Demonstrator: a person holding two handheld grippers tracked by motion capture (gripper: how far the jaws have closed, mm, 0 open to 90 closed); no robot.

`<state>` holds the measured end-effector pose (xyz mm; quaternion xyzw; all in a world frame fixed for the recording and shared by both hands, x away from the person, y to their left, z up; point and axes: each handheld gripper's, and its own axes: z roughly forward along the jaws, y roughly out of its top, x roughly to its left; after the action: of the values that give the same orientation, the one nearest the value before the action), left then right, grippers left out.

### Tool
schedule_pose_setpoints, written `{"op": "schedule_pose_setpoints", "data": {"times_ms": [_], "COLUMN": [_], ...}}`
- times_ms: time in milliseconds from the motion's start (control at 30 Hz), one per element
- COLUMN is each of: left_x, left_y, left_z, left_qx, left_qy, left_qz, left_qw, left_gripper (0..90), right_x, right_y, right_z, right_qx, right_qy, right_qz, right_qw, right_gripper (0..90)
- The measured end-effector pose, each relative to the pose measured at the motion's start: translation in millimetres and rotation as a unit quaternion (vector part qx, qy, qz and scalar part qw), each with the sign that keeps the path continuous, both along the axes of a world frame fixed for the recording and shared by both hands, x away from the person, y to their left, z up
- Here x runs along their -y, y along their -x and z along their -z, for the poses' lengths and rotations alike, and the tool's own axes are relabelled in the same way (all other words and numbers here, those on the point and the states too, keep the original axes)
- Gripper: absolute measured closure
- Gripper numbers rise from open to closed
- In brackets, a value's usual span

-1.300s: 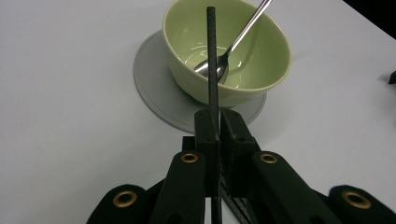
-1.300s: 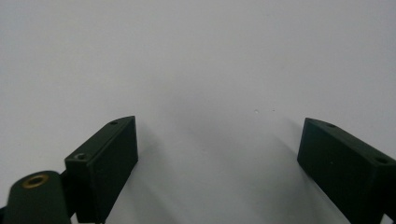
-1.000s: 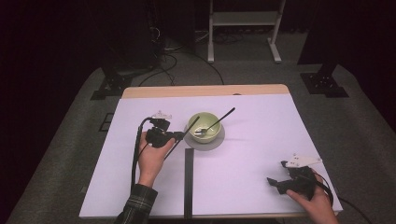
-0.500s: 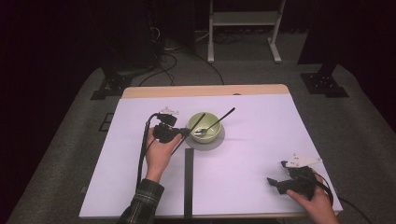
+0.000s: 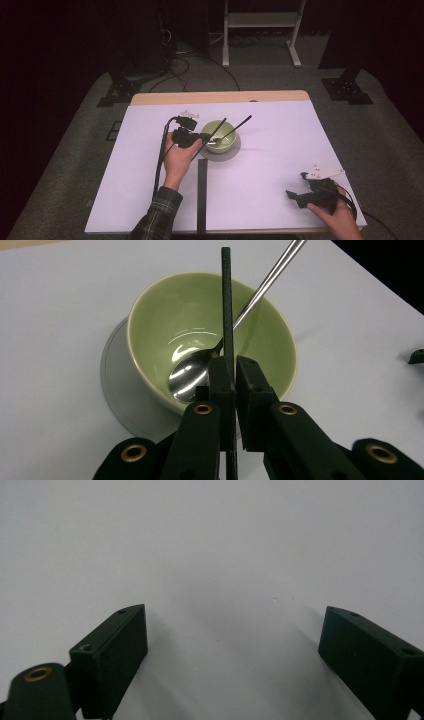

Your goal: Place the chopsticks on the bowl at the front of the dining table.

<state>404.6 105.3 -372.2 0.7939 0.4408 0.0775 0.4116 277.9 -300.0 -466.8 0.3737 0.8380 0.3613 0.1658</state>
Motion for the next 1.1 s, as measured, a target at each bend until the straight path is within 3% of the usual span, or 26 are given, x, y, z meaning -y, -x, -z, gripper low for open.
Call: {"op": "schedule_pose_setpoints", "data": {"times_ms": [1100], "left_x": [24.8], "left_y": [-28.1], "left_z": [9.6], "left_qx": [-0.017], "left_qy": [0.010], "left_qz": [-0.012], "left_qw": [0.9997], "left_gripper": [86.5], "right_x": [0.0], "right_y": [0.0], "right_z": [0.0], "right_qx": [0.000], "right_qy": [0.000], "right_qz": [0.000], "right_qw": [1.0000], "right_gripper": [10.5]}}
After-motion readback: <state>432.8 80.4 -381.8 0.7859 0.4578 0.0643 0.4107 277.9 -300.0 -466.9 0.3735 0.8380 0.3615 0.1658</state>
